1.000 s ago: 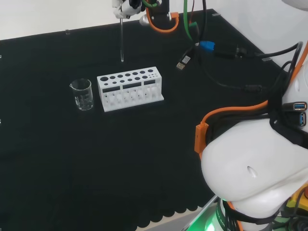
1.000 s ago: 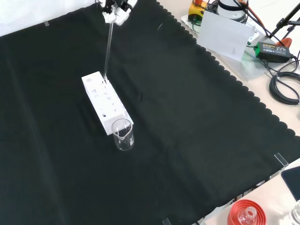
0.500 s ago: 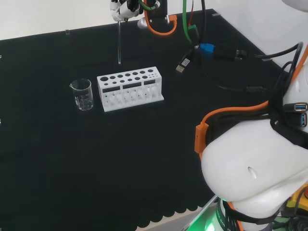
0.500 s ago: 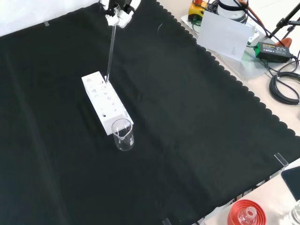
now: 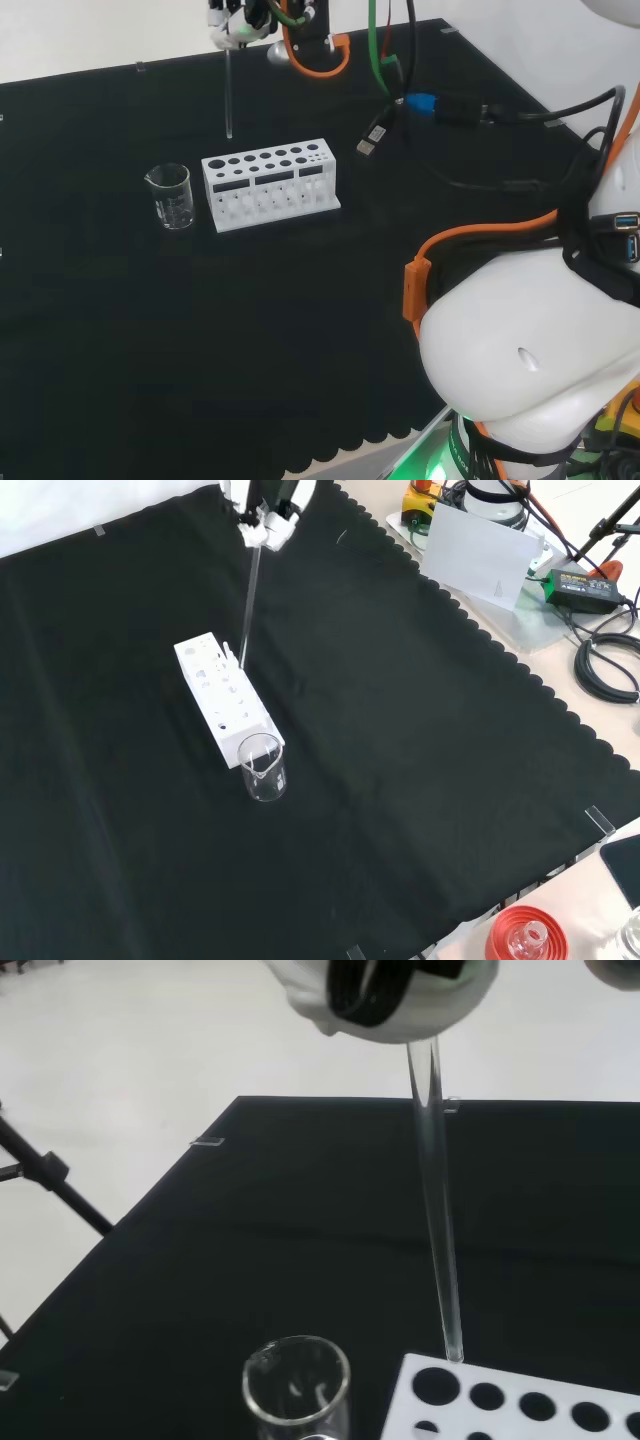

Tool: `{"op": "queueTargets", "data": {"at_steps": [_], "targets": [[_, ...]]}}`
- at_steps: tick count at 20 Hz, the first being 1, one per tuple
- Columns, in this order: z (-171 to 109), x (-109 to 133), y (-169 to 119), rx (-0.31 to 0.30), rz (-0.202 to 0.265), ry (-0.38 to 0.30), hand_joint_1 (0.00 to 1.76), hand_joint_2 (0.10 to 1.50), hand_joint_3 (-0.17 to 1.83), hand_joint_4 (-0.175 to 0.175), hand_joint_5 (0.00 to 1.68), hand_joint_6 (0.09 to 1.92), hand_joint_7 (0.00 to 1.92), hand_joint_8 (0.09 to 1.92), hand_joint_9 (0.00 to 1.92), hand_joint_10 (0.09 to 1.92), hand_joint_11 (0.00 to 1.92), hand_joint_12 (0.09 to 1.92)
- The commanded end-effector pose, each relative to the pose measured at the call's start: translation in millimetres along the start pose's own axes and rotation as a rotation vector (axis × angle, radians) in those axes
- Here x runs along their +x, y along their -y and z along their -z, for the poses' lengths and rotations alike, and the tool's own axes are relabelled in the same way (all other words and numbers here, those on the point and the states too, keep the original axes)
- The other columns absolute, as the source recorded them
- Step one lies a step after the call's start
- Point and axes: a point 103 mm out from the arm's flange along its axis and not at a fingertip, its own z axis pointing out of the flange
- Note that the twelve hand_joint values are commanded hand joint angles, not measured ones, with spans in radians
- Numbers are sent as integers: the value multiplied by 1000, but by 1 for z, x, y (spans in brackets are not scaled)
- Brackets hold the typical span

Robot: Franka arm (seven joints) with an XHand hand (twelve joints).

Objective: Take the glass rod from the white test tube rack.

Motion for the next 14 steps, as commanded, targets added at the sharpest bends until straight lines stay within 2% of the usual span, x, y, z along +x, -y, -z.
{"op": "queueTargets", "data": {"at_steps": [1, 5, 7, 14], "targets": [[-2, 21, -4, 0, 29, -6, 1322, 890, 209, -175, 1172, 456, 1391, 573, 1763, 360, 1584, 599], [-3, 34, -7, 2, 53, -7, 1322, 893, 205, -175, 1172, 455, 1390, 573, 1764, 360, 1585, 600], [-1, 59, -17, 11, 72, 11, 1322, 894, 202, -175, 1172, 454, 1390, 574, 1764, 359, 1585, 600], [-15, 53, -17, 14, 97, -22, 1322, 899, 193, -175, 1172, 451, 1388, 577, 1764, 359, 1584, 601]]}}
